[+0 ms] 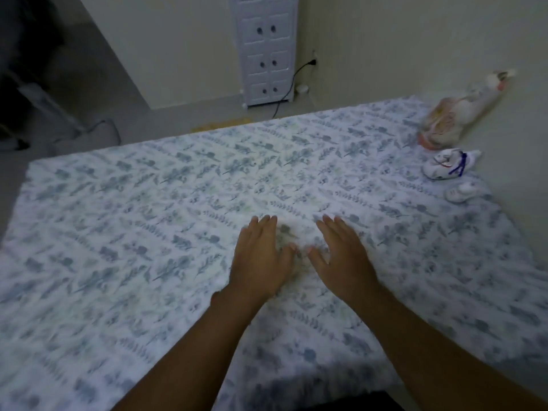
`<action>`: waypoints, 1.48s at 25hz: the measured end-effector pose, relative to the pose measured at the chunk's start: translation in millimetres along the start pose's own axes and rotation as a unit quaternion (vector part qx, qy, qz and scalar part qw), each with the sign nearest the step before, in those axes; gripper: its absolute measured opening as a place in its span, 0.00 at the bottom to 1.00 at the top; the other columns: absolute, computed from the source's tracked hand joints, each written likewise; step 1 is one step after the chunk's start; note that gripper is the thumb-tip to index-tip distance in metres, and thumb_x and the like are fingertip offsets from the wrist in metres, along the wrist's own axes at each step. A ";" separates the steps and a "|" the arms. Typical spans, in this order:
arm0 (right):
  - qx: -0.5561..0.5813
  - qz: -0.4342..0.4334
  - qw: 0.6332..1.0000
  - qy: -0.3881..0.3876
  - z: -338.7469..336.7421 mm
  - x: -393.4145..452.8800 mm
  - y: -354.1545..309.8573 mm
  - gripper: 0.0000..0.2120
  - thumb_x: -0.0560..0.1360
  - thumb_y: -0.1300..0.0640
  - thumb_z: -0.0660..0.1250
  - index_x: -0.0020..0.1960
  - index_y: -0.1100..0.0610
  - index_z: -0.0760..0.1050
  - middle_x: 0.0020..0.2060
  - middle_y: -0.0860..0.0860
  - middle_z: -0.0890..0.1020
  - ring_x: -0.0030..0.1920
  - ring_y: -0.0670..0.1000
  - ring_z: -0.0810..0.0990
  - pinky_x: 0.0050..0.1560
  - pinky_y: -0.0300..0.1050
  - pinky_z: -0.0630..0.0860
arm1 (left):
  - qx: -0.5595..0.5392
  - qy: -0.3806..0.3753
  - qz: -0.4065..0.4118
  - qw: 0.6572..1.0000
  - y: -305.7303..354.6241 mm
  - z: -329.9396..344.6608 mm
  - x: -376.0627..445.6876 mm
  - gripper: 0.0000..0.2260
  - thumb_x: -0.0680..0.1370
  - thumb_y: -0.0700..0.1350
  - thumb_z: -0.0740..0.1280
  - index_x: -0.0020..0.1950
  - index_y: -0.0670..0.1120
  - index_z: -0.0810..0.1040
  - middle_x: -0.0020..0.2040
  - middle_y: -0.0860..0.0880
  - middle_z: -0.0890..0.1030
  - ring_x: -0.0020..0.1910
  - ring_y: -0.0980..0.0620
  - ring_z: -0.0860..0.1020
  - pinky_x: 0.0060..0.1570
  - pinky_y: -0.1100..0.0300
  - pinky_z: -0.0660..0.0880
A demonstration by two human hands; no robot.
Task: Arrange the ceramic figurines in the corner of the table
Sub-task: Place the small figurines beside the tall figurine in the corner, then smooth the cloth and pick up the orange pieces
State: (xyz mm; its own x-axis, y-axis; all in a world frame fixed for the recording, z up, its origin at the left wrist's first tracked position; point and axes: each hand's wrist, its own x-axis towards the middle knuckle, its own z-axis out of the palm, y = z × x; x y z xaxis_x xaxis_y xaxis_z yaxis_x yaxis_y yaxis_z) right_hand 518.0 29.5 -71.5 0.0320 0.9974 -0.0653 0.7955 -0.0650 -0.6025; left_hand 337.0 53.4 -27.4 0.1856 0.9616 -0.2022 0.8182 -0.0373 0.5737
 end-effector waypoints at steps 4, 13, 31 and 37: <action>0.004 -0.049 0.996 -0.080 47.7 -32.2 -46.8 0.30 0.78 0.47 0.61 0.79 0.53 0.63 0.80 0.49 0.63 0.81 0.51 0.55 0.81 0.52 0.52 | -0.028 -0.016 -0.032 0.999 -60.5 -20.0 -61.0 0.34 0.79 0.53 0.63 0.82 0.47 0.54 0.83 0.48 0.55 0.82 0.50 0.48 0.78 0.54 0.42; 0.065 -0.001 0.992 -0.111 104.8 -49.4 -91.1 0.18 0.77 0.63 0.69 0.66 0.57 0.77 0.57 0.56 0.83 0.56 0.53 0.81 0.59 0.55 0.79 | -0.177 0.026 -0.102 0.978 -125.1 -4.7 -88.7 0.21 0.74 0.41 0.72 0.66 0.49 0.74 0.55 0.52 0.79 0.57 0.49 0.78 0.46 0.69 0.70; 0.171 0.246 0.929 0.219 -106.5 -52.4 135.2 0.12 0.74 0.62 0.74 0.57 0.55 0.81 0.48 0.50 0.84 0.50 0.51 0.84 0.52 0.41 0.80 | -0.200 -0.068 0.150 0.966 141.7 134.0 45.4 0.11 0.72 0.36 0.75 0.50 0.50 0.82 0.48 0.57 0.83 0.50 0.59 0.81 0.52 0.59 0.80; 0.136 0.311 0.894 0.294 -164.0 -40.2 253.0 0.08 0.75 0.61 0.71 0.54 0.55 0.81 0.47 0.55 0.85 0.49 0.55 0.84 0.51 0.53 0.83 | -0.171 -0.116 0.238 0.949 256.7 232.1 111.6 0.14 0.72 0.38 0.75 0.57 0.48 0.82 0.53 0.51 0.84 0.51 0.53 0.80 0.54 0.55 0.79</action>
State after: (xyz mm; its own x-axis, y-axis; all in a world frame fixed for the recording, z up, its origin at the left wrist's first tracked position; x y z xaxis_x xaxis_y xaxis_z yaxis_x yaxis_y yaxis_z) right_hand 817.2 -21.7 -90.8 0.7920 0.6061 -0.0738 0.3400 -0.5381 -0.7712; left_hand 694.0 88.0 -86.9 0.6374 0.7705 -0.0025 0.3952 -0.3241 0.8595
